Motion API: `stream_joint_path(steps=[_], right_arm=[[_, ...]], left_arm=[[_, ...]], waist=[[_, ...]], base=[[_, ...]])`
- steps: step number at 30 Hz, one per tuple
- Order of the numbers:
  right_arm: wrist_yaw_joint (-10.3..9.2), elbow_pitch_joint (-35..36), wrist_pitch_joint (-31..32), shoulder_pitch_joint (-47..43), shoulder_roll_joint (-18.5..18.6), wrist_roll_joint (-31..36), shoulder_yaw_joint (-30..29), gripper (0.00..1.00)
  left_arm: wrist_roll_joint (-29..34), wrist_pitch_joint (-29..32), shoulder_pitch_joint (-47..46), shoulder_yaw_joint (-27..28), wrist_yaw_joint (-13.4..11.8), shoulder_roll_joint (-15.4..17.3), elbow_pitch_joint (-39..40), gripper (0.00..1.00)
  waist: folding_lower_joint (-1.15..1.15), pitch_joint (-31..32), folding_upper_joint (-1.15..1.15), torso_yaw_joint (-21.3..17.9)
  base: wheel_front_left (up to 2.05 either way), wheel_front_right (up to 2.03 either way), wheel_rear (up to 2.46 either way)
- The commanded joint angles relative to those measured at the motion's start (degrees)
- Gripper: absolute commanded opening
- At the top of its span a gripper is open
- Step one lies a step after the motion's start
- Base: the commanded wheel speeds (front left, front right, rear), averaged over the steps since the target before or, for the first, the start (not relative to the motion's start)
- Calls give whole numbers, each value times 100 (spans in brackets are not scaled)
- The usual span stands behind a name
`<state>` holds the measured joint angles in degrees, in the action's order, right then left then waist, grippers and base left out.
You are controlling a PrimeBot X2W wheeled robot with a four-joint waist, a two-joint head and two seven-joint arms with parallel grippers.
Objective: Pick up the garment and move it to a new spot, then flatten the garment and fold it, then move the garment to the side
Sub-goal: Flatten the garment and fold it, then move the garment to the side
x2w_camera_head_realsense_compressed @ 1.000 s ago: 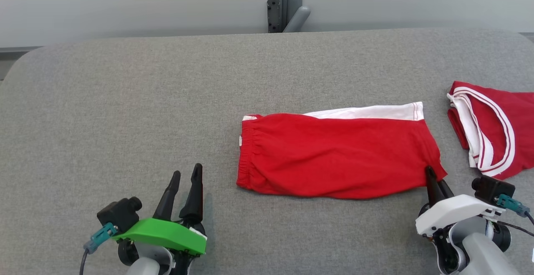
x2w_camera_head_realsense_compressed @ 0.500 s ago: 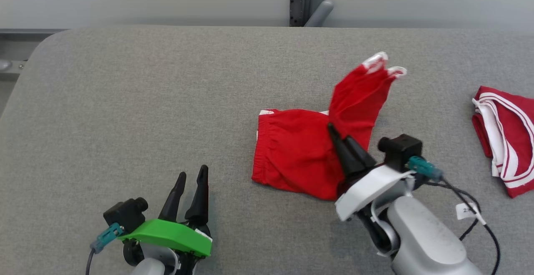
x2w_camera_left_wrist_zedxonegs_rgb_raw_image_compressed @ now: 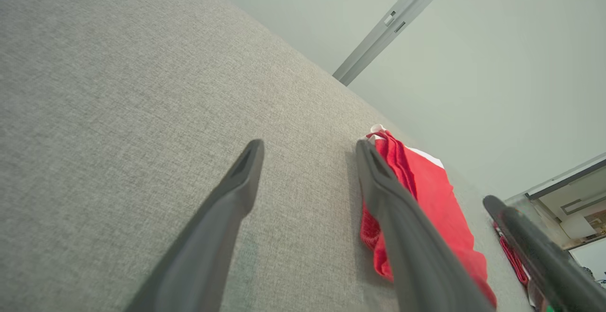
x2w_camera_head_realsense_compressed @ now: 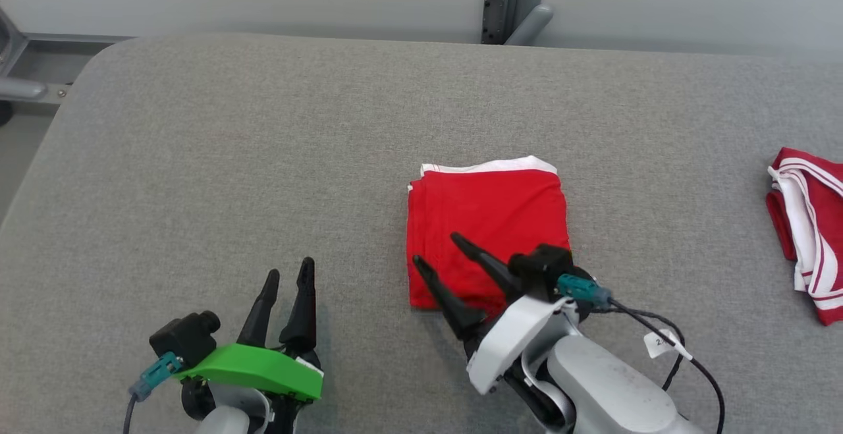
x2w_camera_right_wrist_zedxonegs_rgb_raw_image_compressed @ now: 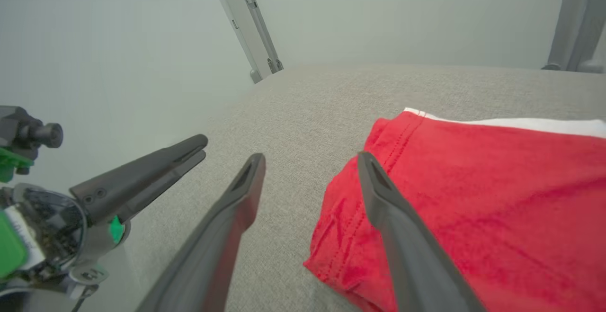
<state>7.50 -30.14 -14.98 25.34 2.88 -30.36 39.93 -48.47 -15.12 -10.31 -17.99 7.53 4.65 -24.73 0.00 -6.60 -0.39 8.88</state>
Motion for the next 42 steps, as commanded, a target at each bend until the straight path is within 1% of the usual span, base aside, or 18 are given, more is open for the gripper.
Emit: stream_joint_path(steps=[1,4,8,12,15,16,20,26,29,34,37,42], right_arm=[[-4,89,-18,-18,49,133,-153,100],[-4,298,-16,-281,109,412,-734,100],[-3,581,-17,-717,166,783,-1656,100],[-3,688,-18,-1169,205,1109,-2449,100],[-3,742,-18,-1439,211,1306,-2900,100],[-3,742,-18,-1439,211,1306,-2900,100],[-3,853,-18,-1645,168,1566,-3334,100],[-3,1120,-18,-1794,88,1902,-3676,100],[-3,1210,-19,-1823,56,1962,-3717,100],[-3,1317,-19,-1860,28,1998,-3696,100],[-3,1352,-19,-1917,16,1959,-3668,100],[-3,1345,-19,-2019,10,1896,-3616,100]], left_arm=[[143,1,45,81,-11,27,21,100],[443,1,82,273,-11,55,137,100],[842,1,176,604,-11,-3,198,100],[1040,1,241,924,-11,-81,193,100],[1180,1,321,1064,-11,-103,172,100],[1180,1,321,1064,-11,-103,172,100],[1399,1,356,1246,-11,-111,155,100],[1823,1,485,1484,-11,-134,238,100],[2078,1,559,1560,-11,-136,280,100],[2545,1,704,1662,-11,-149,443,100],[2896,1,854,1821,-11,-154,530,100],[3175,1,1033,1984,-11,-162,630,100]], waist=[[0,32,39,-159],[0,58,39,-386],[0,118,39,-668],[0,184,39,-901],[0,223,39,-1038],[0,223,39,-1038],[0,257,39,-1155],[0,327,39,-1237],[0,402,39,-1245],[0,532,39,-1227],[0,625,39,-1202],[0,748,39,-1169]], base=[[0,0,0],[0,0,0],[0,0,0],[0,0,0],[0,0,0],[0,0,0],[0,0,0],[0,0,0],[0,0,0],[0,0,0],[0,0,0],[0,0,0]])
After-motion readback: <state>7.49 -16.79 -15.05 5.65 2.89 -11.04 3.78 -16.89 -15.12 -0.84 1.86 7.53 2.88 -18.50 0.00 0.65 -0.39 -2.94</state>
